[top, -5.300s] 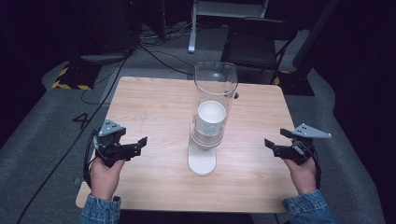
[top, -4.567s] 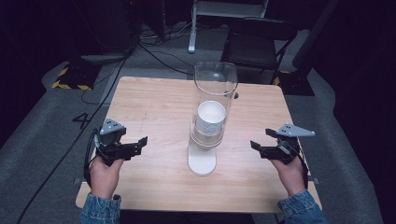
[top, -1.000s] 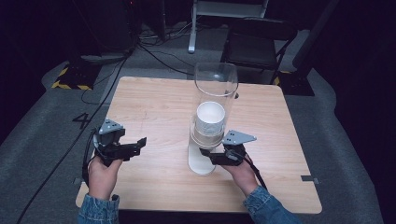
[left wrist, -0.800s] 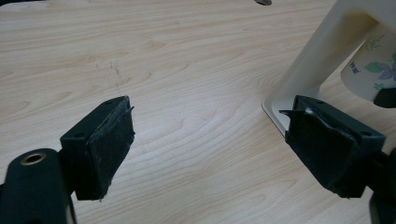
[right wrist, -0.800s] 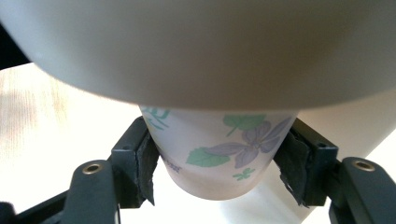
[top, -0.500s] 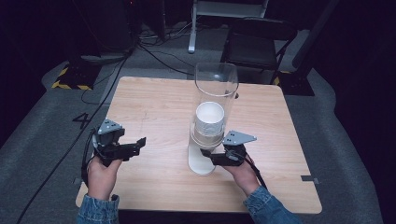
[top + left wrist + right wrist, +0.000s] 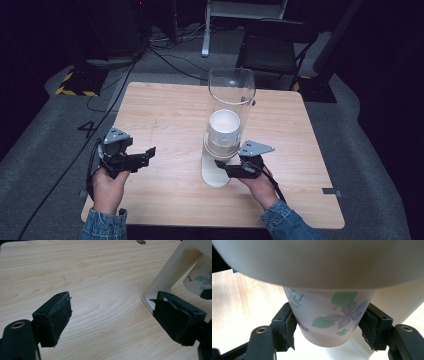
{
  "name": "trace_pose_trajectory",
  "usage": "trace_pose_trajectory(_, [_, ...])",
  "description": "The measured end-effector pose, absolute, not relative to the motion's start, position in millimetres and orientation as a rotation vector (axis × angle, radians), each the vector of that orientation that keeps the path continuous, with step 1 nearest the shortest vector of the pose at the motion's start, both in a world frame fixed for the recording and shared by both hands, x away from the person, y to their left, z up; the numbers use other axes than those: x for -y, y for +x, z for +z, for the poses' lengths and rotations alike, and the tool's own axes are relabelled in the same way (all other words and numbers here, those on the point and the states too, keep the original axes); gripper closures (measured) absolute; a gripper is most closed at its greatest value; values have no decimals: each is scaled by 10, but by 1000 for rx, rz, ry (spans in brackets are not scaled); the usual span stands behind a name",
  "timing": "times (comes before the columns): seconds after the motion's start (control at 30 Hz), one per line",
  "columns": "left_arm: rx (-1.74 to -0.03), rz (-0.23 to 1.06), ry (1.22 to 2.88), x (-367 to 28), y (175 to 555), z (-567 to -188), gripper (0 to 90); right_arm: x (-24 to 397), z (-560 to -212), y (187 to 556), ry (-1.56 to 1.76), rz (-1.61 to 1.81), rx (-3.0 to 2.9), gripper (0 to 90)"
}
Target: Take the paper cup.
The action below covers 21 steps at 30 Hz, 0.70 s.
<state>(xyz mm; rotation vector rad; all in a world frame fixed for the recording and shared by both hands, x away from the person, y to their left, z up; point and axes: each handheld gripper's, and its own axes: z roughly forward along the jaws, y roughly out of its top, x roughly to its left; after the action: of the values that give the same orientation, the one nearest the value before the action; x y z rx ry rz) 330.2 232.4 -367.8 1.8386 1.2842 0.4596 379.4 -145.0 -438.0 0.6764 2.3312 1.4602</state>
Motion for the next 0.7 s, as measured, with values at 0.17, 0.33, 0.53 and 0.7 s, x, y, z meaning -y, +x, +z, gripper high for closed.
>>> trace_pose_trajectory(0.17, [-1280, 456, 1844, -2301, 3305, -3679, 154, 1414, -4422, 3791, 706, 1506, -2316, 359])
trace_pose_trajectory(0.33, [-1282, 457, 1847, -2295, 3307, -3682, 154, 1403, -4435, 3809, 712, 1528, -2313, 359])
trace_pose_trajectory(0.53, [-1281, 454, 1851, -2292, 3311, -3689, 154, 1376, -4451, 3821, 724, 1541, -2313, 359])
trace_pose_trajectory(0.7, [-1280, 457, 1847, -2299, 3306, -3684, 154, 1382, -4447, 3817, 712, 1529, -2318, 359])
